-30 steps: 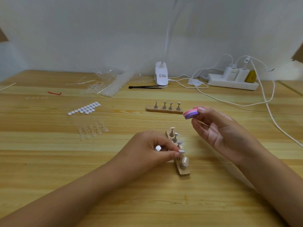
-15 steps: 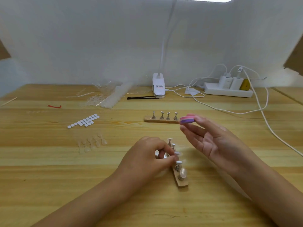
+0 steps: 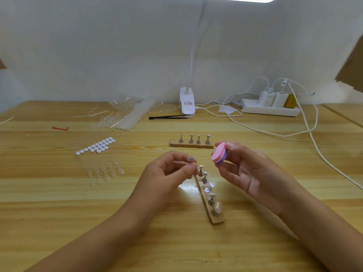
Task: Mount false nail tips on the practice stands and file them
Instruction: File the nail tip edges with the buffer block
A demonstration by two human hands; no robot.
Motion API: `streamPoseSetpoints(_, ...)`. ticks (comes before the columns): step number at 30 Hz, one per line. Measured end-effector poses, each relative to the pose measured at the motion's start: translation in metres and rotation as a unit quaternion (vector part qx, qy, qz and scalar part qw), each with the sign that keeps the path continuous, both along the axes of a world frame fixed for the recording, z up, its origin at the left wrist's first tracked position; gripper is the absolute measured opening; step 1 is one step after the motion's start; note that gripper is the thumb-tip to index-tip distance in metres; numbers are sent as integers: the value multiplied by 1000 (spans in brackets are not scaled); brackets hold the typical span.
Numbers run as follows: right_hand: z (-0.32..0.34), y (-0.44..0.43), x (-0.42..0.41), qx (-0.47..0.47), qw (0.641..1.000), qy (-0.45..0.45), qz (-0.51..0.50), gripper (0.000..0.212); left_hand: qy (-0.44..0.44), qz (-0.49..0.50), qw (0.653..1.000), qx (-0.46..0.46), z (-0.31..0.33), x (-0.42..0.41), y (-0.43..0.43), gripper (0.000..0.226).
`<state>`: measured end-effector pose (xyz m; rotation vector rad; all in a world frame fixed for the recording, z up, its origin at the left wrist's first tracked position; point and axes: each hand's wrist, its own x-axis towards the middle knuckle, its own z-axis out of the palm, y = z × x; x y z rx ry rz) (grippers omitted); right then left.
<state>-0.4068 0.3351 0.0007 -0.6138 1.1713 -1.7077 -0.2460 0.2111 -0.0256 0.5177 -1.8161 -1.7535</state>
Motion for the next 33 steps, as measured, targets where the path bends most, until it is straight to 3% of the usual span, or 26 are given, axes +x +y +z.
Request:
streamPoseSetpoints(5,-2,1,14,6,983,183,-3,28,15,-26,1000,-1,-2,0,0,9)
streamPoseSetpoints(8,-1,2,16,-13,981,193,-22,28,22,-39,999,-27,-2,-1,1,13)
streamPoseSetpoints(11,2,4,19,8,976,215,29,23,27,-44,998,-47,-3,0,1,6)
streamPoseSetpoints(15,0,3,18,-8,982,187,-8,26,45,-25,996,-71,-4,1,0,4)
streamPoseSetpoints(19,1,3,21,-7,983,178,42,22,57,-22,995,-76,-4,1,0,3)
streamPoseSetpoints(23,0,1,17,-14,988,151,-10,31,72,-21,994,-81,-3,0,3,7)
streamPoseSetpoints(27,0,3,19,-13,986,158,41,27,76,-26,993,-83,-2,0,3,8)
streamPoseSetpoints(30,0,3,18,-20,988,155,0,30,81,-27,993,-77,-1,0,3,10)
streamPoseSetpoints(33,0,3,19,-15,985,167,26,28,76,-28,993,-82,-2,1,4,8)
